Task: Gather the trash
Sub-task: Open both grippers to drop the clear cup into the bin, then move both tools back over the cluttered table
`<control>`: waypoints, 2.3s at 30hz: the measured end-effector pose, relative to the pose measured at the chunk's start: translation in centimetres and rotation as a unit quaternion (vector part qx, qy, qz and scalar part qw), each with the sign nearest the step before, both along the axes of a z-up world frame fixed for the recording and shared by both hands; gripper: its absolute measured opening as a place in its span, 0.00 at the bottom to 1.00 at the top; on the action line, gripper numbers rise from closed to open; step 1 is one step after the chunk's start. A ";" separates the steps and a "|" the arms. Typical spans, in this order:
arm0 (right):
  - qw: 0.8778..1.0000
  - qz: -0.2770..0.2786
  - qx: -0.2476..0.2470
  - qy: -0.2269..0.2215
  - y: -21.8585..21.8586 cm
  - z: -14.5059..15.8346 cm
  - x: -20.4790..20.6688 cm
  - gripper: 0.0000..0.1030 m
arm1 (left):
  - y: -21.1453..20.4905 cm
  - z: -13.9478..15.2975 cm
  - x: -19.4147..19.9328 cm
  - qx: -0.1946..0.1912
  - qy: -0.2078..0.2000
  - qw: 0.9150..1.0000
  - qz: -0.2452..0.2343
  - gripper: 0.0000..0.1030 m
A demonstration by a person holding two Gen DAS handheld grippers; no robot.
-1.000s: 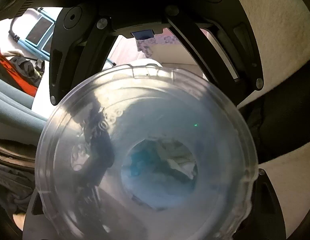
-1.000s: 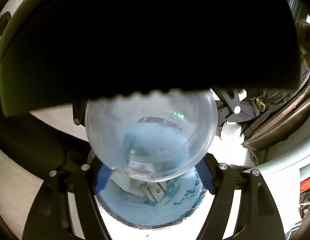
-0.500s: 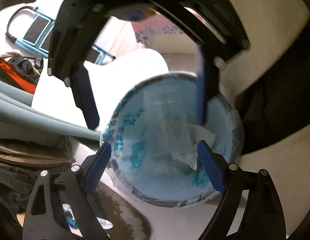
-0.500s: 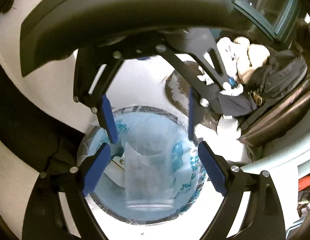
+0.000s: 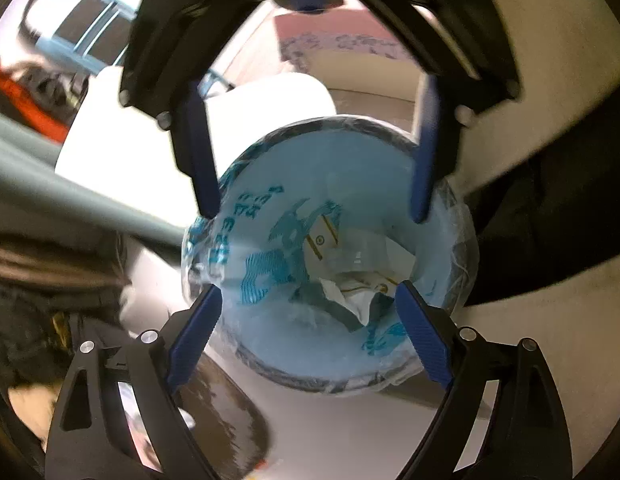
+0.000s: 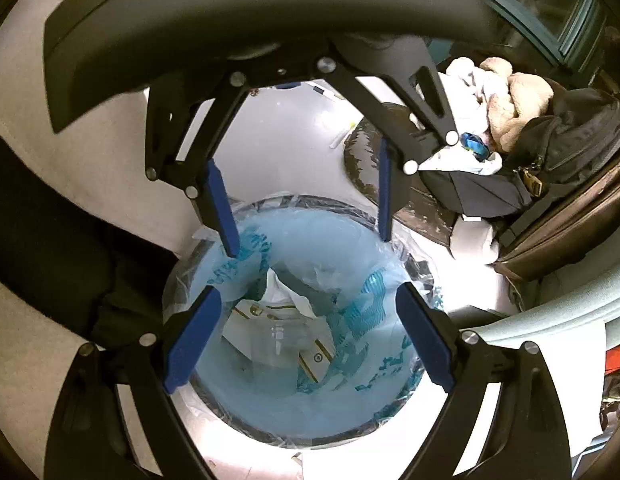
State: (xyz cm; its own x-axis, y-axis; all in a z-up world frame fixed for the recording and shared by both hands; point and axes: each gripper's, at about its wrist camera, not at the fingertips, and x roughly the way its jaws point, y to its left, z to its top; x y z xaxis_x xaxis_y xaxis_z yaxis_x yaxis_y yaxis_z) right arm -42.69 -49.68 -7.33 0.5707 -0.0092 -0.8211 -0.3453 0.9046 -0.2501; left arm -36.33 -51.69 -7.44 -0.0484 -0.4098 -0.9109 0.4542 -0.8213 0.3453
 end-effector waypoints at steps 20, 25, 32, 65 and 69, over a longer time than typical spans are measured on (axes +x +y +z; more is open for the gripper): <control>0.999 0.028 -0.011 0.015 5.4 3.9 7.5 0.85 | 7.7 5.1 7.3 -0.072 0.078 0.978 0.180 0.84; 0.998 0.053 -0.002 0.018 9.5 5.0 10.8 0.85 | 11.9 5.6 10.0 -0.085 0.083 0.967 0.225 0.84; 0.998 0.054 0.004 0.033 14.5 5.7 16.0 0.85 | 18.5 5.7 14.0 -0.105 0.082 0.942 0.307 0.84; 0.980 0.160 0.072 0.090 36.1 -3.4 33.9 0.85 | 44.3 -4.5 25.4 -0.079 0.030 0.523 0.848 0.84; 0.976 0.179 0.066 0.105 35.7 -4.1 35.2 0.85 | 44.0 -5.1 26.1 -0.067 0.022 0.468 0.881 0.84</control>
